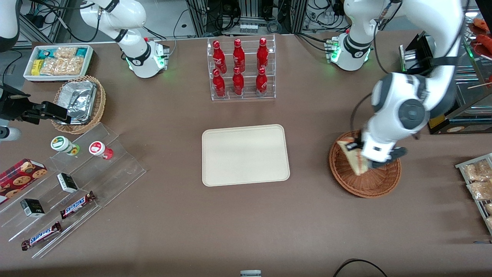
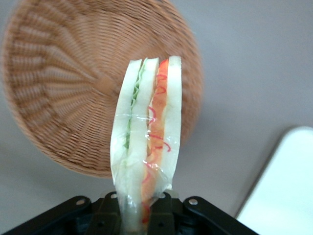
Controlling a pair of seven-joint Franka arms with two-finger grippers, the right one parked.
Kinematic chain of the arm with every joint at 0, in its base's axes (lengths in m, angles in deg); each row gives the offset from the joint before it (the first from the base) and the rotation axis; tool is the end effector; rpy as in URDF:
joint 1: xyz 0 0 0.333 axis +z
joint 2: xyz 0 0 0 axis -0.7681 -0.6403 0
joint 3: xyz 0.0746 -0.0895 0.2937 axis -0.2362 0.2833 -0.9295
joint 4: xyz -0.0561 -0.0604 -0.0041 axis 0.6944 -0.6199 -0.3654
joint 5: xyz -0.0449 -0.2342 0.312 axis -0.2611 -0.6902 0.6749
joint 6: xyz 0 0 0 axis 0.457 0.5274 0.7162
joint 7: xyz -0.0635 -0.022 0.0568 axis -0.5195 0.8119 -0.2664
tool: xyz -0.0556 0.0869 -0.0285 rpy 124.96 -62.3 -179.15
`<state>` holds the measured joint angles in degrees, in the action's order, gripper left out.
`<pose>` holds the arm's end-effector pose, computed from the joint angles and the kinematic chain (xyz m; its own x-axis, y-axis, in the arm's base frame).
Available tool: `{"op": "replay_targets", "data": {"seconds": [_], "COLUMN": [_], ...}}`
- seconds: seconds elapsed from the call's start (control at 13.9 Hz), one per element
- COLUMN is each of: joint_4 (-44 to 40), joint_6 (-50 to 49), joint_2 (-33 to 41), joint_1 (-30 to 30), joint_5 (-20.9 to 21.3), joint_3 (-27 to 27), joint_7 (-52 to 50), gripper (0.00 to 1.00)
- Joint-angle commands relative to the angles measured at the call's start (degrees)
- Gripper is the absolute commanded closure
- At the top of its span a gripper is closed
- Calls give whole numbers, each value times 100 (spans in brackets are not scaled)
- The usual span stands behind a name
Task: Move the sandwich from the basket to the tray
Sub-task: 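Carry the held sandwich over to the cream tray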
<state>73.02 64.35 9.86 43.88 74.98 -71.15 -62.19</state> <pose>0.5534 -0.1686 0.3551 0.9317 0.3406 -0.1259 0.3356 -0.9401 -0.0603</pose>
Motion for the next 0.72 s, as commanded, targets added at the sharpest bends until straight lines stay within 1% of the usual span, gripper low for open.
{"op": "replay_targets", "data": {"seconds": [0.0,0.14,0.29,0.5,0.65], "joint_4": [-322,-655,-1086,-1885,-2316], "joint_6": [-78,-96,-87,-96,-78], "joint_2": [-297,-622,-990,-1658,-2089], "joint_1": [-694,-1187,-1696,-2251,-2541], "joint_5": [121,112,112,112,103], "joint_3": [-46,-46,-46,-46,-46], "joint_7": [-31,-118,-450,-1084,-1287], "gripper": [100,100,100,100,100]}}
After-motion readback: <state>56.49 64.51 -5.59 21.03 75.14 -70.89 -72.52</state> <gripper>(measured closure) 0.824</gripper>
